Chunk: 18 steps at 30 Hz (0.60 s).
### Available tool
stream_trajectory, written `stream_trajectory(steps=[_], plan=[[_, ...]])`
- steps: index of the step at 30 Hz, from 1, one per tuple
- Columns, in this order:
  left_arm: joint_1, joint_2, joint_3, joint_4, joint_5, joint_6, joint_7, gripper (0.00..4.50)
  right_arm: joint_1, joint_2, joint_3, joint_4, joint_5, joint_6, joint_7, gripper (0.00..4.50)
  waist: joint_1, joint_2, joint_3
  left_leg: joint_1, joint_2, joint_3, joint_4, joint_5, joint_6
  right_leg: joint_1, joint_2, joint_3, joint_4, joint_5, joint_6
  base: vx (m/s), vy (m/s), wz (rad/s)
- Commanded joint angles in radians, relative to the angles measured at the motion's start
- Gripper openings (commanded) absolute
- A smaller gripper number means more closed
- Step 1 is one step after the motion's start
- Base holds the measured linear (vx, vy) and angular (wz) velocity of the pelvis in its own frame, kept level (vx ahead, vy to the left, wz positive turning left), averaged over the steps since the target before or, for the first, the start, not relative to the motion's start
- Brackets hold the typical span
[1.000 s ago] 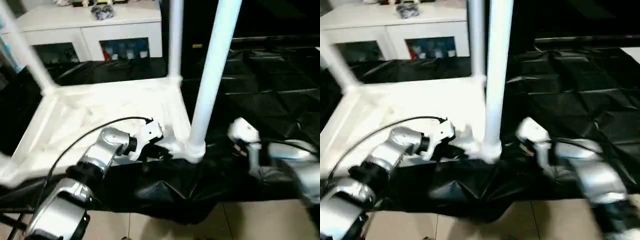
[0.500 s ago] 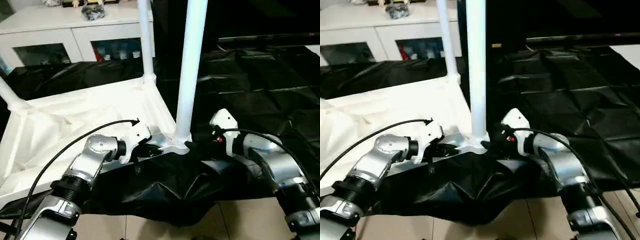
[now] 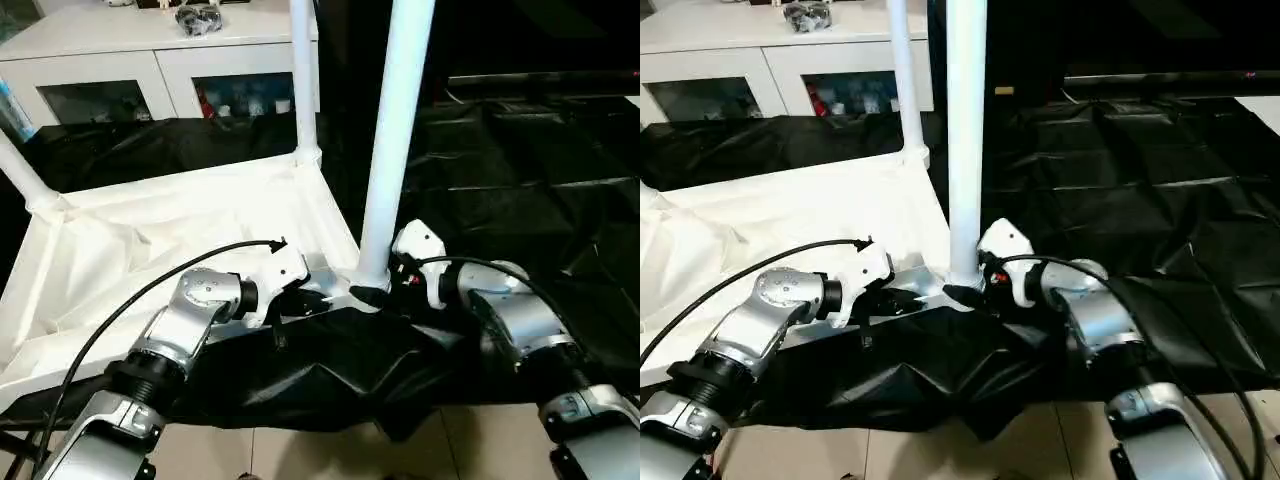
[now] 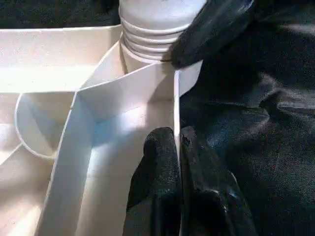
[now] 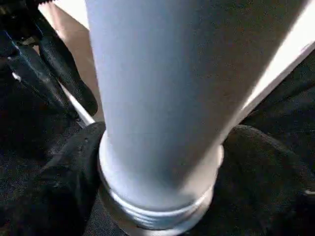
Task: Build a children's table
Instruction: Rotate leg to tighten
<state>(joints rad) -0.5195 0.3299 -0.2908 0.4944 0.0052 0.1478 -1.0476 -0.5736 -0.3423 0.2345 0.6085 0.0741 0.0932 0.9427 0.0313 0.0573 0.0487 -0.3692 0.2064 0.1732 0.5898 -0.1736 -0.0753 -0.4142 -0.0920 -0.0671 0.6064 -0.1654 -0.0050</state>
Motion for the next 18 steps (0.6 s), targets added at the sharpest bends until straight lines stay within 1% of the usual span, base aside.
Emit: stream_trajectory(steps=[1,5,6,7,9,11,12,13,14,15,16,17,18], plan=[[0.025,-0.002,-0.020,0.011,-0.004,0.003,-0.030,0.00,-0.023,0.001,-0.008,0.015,0.001,-0.018,0.001,3.76,0.004,-0.026,-0.064,-0.001,0.009,0.004,-0.063,-0.246,0.062,0.055,-0.037,0.031,-0.082,-0.336,-0.194,0.000,0.000,0.00],[0.029,-0.002,-0.021,0.007,-0.005,0.008,-0.028,0.00,-0.032,0.016,-0.013,0.046,0.003,-0.032,0.009,3.46,0.004,-0.027,-0.064,-0.002,0.008,0.004,-0.063,-0.245,0.061,0.055,-0.038,0.031,-0.083,-0.342,-0.191,0.000,0.000,0.00],[0.030,-0.001,-0.021,0.008,-0.006,0.008,-0.028,0.00,-0.032,0.020,-0.014,0.051,0.002,-0.032,0.004,3.46,0.004,-0.027,-0.064,-0.001,0.009,0.004,-0.063,-0.245,0.061,0.055,-0.037,0.031,-0.082,-0.340,-0.192,0.000,0.000,0.00],[0.030,-0.001,-0.021,0.008,-0.006,0.008,-0.028,0.00,-0.032,0.021,-0.014,0.052,0.002,-0.033,0.004,3.31,0.005,-0.026,-0.064,-0.001,0.009,0.004,-0.063,-0.245,0.061,0.054,-0.037,0.031,-0.082,-0.338,-0.193,0.000,0.000,0.00],[0.032,0.001,-0.019,0.008,-0.007,0.010,-0.027,0.00,-0.030,0.030,-0.014,0.061,-0.001,-0.039,-0.002,3.16,0.004,-0.026,-0.064,-0.001,0.009,0.004,-0.063,-0.245,0.062,0.054,-0.036,0.031,-0.082,-0.336,-0.194,0.000,0.000,0.00],[0.033,0.000,-0.017,0.007,-0.010,0.013,-0.027,0.00,-0.030,0.035,-0.018,0.064,0.001,-0.037,-0.006,3.09,0.003,-0.027,-0.063,-0.002,0.008,0.003,-0.064,-0.253,0.059,0.055,-0.037,0.031,-0.083,-0.351,-0.190,0.000,0.000,0.00],[0.034,0.000,-0.016,0.006,-0.011,0.014,-0.027,0.00,-0.030,0.038,-0.020,0.067,0.002,-0.039,-0.009,2.94,0.002,-0.027,-0.062,-0.001,0.008,0.003,-0.065,-0.261,0.057,0.053,-0.037,0.031,-0.085,-0.367,-0.186,0.000,0.000,0.00],[0.034,-0.001,-0.015,0.006,-0.011,0.015,-0.025,0.00,-0.030,0.040,-0.021,0.071,0.001,-0.042,-0.012,2.94,0.002,-0.025,-0.062,0.000,0.009,0.003,-0.065,-0.265,0.054,0.053,-0.037,0.031,-0.085,-0.368,-0.187,0.000,0.000,0.00],[0.034,-0.002,-0.013,0.006,-0.012,0.016,-0.023,0.00,-0.030,0.043,-0.023,0.073,0.002,-0.044,-0.015,2.83,0.002,-0.025,-0.063,0.001,0.009,0.003,-0.065,-0.266,0.053,0.052,-0.037,0.032,-0.085,-0.364,-0.189,0.000,0.000,0.00],[0.033,-0.003,-0.013,0.006,-0.013,0.017,-0.021,0.00,-0.030,0.045,-0.024,0.075,0.002,-0.047,-0.016,2.81,0.002,-0.025,-0.062,0.000,0.009,0.003,-0.066,-0.268,0.053,0.053,-0.037,0.031,-0.084,-0.362,-0.191,0.000,0.000,0.00],[0.032,-0.009,-0.008,0.007,-0.015,0.024,-0.013,0.00,-0.027,0.053,-0.031,0.076,0.006,-0.046,-0.030,2.79,0.000,-0.026,-0.062,0.000,0.009,0.003,-0.066,-0.269,0.053,0.053,-0.036,0.032,-0.084,-0.360,-0.191,0.000,0.000,0.00],[0.028,-0.018,-0.002,0.012,-0.016,0.030,0.004,0.00,-0.025,0.065,-0.042,0.082,0.008,-0.046,-0.058,2.78,0.000,-0.023,-0.061,0.000,0.009,0.003,-0.066,-0.269,0.051,0.053,-0.037,0.032,-0.084,-0.362,-0.192,0.000,0.000,0.00],[0.015,-0.043,0.009,0.026,-0.014,0.049,0.048,0.00,-0.025,0.096,-0.066,0.099,0.011,-0.041,-0.132,2.77,-0.003,-0.025,-0.060,-0.001,0.008,0.003,-0.067,-0.276,0.047,0.053,-0.036,0.031,-0.086,-0.378,-0.189,0.000,0.000,0.00]])
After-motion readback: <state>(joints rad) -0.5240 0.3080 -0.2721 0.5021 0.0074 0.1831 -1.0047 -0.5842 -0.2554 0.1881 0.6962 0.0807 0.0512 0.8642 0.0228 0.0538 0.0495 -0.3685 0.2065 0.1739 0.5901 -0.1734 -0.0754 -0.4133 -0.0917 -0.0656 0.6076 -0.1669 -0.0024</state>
